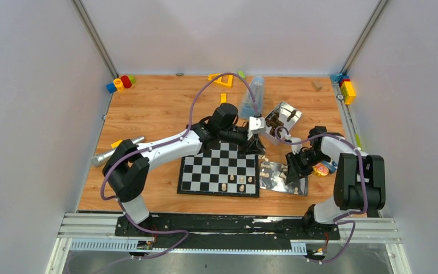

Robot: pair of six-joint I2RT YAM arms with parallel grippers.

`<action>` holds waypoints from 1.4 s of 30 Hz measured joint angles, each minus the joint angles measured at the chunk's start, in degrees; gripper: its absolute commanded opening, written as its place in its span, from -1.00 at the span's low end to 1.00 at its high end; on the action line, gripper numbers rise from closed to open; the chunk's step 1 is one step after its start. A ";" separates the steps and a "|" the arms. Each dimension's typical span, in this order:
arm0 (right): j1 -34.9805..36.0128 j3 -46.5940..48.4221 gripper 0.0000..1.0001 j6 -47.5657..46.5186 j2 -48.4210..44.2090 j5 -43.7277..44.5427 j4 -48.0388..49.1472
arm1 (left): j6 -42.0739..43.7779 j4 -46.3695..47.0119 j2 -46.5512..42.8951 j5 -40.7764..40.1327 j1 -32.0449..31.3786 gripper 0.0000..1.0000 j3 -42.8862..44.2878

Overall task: Set up the chess pieces on the board
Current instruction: Place the chess piece in the storage box, then pick up the chess piece from the storage box.

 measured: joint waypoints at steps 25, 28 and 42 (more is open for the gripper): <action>0.00 2.49 0.11 -3.32 -22.60 -20.65 -0.79 | -24.94 16.76 8.28 0.13 1.55 -1.00 0.02; 0.00 3.91 0.04 -3.43 -21.49 -22.91 -0.79 | -27.21 18.14 9.01 0.61 1.68 -1.00 0.02; 0.00 6.58 -0.20 -3.23 -17.20 -28.83 -0.68 | -32.20 22.08 9.44 2.38 1.81 -1.00 0.11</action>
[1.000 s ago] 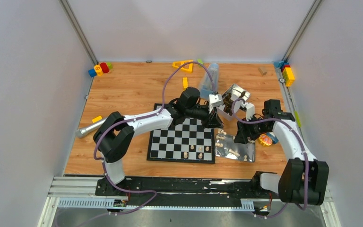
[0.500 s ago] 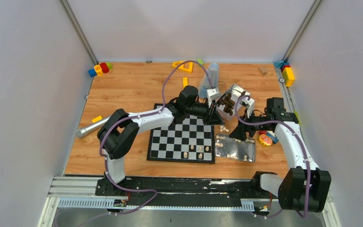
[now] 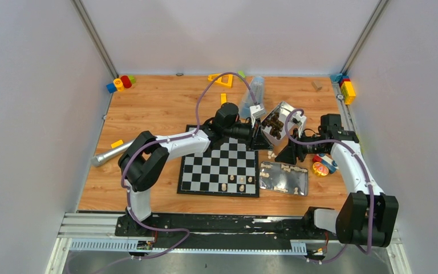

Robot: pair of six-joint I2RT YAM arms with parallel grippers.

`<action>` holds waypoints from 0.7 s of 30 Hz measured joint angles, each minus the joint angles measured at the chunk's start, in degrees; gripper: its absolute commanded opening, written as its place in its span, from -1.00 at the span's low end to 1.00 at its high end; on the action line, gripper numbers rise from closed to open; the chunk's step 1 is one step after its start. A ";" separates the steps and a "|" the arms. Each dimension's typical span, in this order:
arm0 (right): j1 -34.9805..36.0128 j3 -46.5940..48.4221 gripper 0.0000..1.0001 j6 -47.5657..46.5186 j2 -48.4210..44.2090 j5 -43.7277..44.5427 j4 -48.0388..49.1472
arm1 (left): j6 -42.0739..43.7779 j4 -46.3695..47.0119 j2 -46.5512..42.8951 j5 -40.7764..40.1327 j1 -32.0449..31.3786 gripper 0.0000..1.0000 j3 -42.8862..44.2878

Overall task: Set up the chess pieces on the board
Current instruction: Pick up the chess piece from the storage box.

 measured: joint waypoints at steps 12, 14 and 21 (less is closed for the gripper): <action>0.00 0.39 -0.41 0.00 0.98 -1.38 -0.04 | -1.46 1.36 0.44 0.79 0.00 -1.00 0.00; 0.00 0.39 -0.42 0.00 1.11 -1.40 -0.04 | -1.53 1.38 0.44 0.83 0.00 -1.00 0.00; 0.17 0.39 -0.70 -0.07 2.19 -1.42 -0.09 | -1.86 1.40 0.50 0.96 0.00 -1.00 0.00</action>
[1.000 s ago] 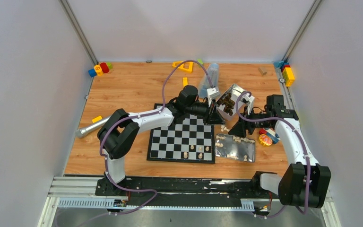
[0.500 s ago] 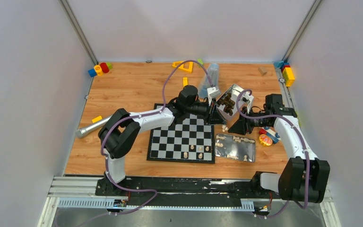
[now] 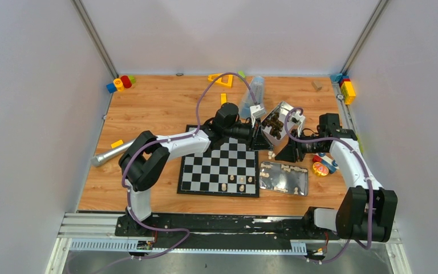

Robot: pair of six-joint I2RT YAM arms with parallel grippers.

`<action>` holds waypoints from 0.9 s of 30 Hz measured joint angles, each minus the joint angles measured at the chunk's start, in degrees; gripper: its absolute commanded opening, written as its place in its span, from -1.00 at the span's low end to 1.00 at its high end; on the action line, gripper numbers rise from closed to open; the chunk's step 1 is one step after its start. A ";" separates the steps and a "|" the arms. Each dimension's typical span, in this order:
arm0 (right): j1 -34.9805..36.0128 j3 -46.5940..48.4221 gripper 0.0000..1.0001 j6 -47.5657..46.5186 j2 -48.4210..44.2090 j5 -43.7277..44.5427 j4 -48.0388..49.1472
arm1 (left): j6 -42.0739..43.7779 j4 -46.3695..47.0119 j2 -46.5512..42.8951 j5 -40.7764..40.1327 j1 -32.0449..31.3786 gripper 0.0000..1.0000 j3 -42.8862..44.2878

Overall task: Set up the chess pieces on the board
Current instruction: Pick up the chess piece from the storage box.

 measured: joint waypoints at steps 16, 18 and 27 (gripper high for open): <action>0.26 5.03 -0.95 -4.66 0.28 5.16 -8.04 | 5.81 -2.45 -1.79 -0.33 3.63 -1.00 -2.12; 0.37 5.73 -0.95 -5.07 0.22 6.05 -9.27 | 7.48 -3.63 -3.10 -0.48 4.74 -1.00 -3.39; 18.10 15.30 -0.91 -0.28 1.44 19.06 -11.58 | 19.39 -14.80 -15.39 -2.45 13.42 -1.00 -8.74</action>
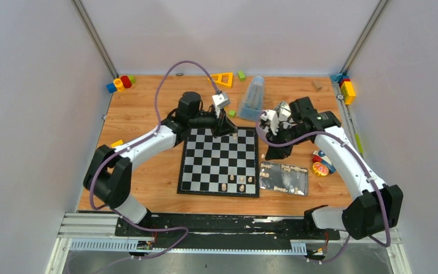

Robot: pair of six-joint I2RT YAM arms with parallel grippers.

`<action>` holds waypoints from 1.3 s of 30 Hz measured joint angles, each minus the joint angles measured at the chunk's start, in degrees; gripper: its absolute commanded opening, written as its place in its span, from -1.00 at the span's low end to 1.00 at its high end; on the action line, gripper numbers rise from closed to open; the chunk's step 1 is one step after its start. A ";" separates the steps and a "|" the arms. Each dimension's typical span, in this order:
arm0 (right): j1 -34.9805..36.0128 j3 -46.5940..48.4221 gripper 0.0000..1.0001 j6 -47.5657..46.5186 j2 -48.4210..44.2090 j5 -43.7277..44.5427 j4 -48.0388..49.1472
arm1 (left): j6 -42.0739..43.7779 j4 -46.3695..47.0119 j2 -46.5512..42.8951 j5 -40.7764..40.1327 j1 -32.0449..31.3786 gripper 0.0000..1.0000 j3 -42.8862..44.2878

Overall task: Set up the chess pieces on the board
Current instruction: Pick up the chess piece from the storage box, then place the chess piece on the chessboard.

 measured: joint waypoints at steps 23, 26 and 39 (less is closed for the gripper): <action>37.22 37.59 -0.91 1.66 44.41 32.30 -12.37 | 21.86 -30.56 -30.62 -9.62 28.28 -1.00 -14.62; 38.97 39.89 -0.91 0.87 48.19 34.53 -14.12 | 21.84 -31.04 -30.86 -9.77 31.78 -1.00 -14.86; 43.78 43.80 -0.88 -1.01 53.77 40.94 -19.26 | 21.35 -30.73 -31.56 -9.94 38.32 -1.00 -14.88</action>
